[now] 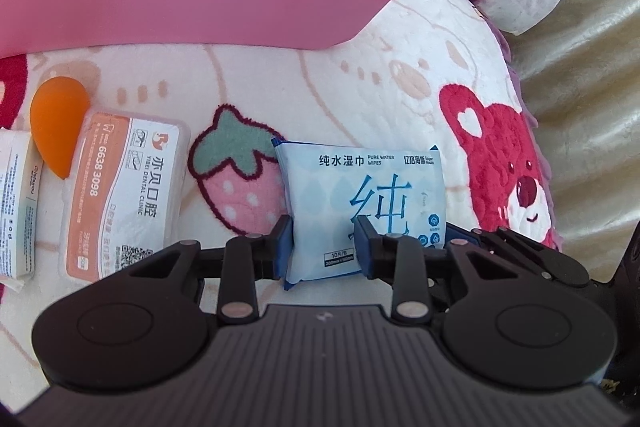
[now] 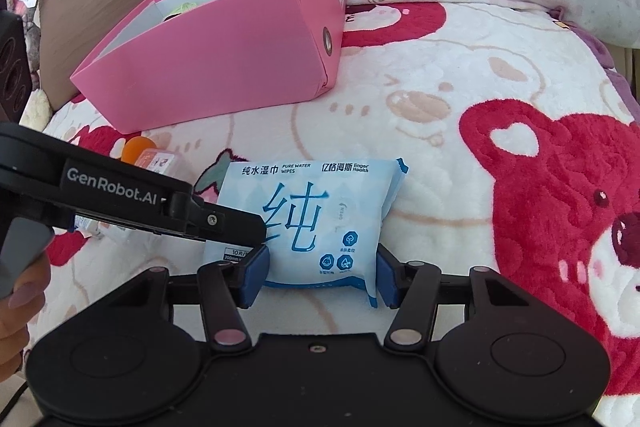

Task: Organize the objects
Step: 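Close the left tool on the wipes packet edge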

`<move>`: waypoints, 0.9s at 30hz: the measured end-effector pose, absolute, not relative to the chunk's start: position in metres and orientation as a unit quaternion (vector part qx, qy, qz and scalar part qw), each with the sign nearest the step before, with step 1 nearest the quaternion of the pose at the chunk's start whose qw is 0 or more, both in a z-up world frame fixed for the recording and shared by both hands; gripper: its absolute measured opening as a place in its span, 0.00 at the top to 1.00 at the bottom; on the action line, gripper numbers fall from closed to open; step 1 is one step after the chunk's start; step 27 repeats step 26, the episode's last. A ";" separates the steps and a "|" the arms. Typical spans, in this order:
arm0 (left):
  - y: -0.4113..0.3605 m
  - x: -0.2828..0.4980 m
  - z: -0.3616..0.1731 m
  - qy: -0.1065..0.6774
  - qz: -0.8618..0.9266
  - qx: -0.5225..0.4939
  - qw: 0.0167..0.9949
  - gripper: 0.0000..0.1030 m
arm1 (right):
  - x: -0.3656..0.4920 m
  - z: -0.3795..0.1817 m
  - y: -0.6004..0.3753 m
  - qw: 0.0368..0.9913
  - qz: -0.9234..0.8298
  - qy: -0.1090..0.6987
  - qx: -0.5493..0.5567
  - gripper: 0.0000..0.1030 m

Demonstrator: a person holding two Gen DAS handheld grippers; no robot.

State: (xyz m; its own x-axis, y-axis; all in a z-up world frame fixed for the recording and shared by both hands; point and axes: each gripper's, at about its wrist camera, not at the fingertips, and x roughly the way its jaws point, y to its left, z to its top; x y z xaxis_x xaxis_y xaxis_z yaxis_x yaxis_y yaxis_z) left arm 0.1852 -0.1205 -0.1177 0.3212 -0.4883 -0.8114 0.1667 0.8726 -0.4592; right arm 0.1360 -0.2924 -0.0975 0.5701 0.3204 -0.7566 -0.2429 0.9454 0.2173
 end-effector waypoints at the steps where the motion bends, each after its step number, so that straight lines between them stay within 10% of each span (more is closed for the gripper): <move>1: -0.120 0.184 -0.117 0.545 -0.205 -0.146 0.800 0.71 | 0.135 -0.097 -0.292 0.885 0.160 0.435 0.042 0.41; 27: -0.094 0.126 -0.054 0.524 -0.225 -0.101 0.815 0.69 | 0.084 -0.044 -0.258 0.882 0.196 0.428 -0.012 0.35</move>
